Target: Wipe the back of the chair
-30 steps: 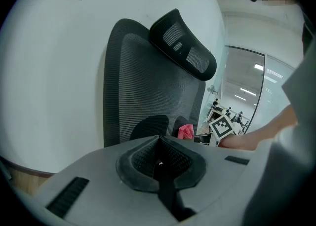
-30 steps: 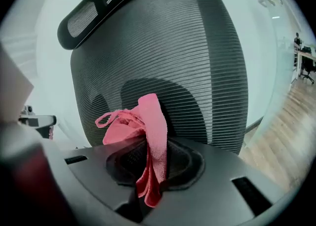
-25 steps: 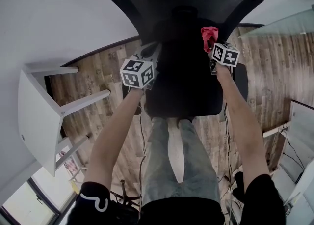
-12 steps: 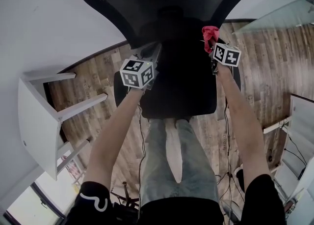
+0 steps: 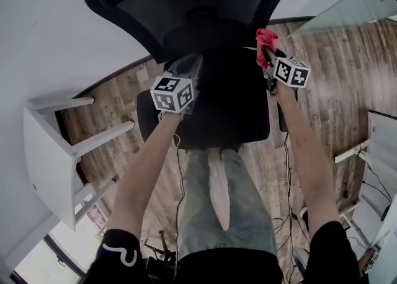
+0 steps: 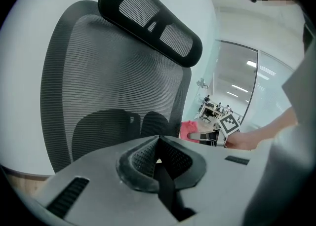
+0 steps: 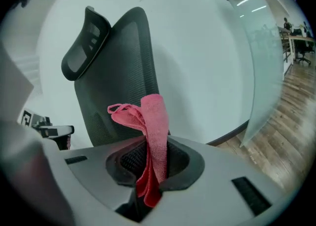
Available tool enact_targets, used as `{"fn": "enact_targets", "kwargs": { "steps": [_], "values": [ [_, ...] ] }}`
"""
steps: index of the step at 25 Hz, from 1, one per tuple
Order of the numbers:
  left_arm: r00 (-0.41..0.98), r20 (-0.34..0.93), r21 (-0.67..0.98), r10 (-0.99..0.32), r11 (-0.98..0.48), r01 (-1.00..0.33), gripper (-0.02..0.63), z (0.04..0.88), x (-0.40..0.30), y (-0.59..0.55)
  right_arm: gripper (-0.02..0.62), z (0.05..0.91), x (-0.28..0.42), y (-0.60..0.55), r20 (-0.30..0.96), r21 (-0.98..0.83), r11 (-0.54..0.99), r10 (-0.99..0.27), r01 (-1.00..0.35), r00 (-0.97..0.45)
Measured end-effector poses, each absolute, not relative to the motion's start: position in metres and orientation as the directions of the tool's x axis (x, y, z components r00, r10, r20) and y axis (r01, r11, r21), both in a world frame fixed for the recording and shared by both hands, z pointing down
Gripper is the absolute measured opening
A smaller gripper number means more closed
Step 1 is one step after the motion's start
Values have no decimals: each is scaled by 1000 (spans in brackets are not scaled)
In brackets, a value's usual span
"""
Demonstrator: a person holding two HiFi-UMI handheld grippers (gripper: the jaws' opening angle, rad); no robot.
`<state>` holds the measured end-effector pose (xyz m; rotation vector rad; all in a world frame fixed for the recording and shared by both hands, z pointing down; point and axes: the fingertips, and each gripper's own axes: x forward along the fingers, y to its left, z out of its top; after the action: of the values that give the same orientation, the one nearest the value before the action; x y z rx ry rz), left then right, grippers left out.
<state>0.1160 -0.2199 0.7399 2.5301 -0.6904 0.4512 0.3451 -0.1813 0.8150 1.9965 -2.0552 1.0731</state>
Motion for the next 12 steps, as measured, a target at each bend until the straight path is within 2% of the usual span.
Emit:
{"fn": "enact_targets", "kwargs": {
  "steps": [5, 12],
  "values": [
    [819, 431, 375, -378, -751, -544, 23, 739, 116, -192, 74, 794, 321, -166, 457, -429, 8, -861, -903, -225],
    [793, 487, 359, -366, -744, -564, 23, 719, 93, -140, 71, 754, 300, -122, 400, -527, 13, -878, -850, -262]
  ]
}}
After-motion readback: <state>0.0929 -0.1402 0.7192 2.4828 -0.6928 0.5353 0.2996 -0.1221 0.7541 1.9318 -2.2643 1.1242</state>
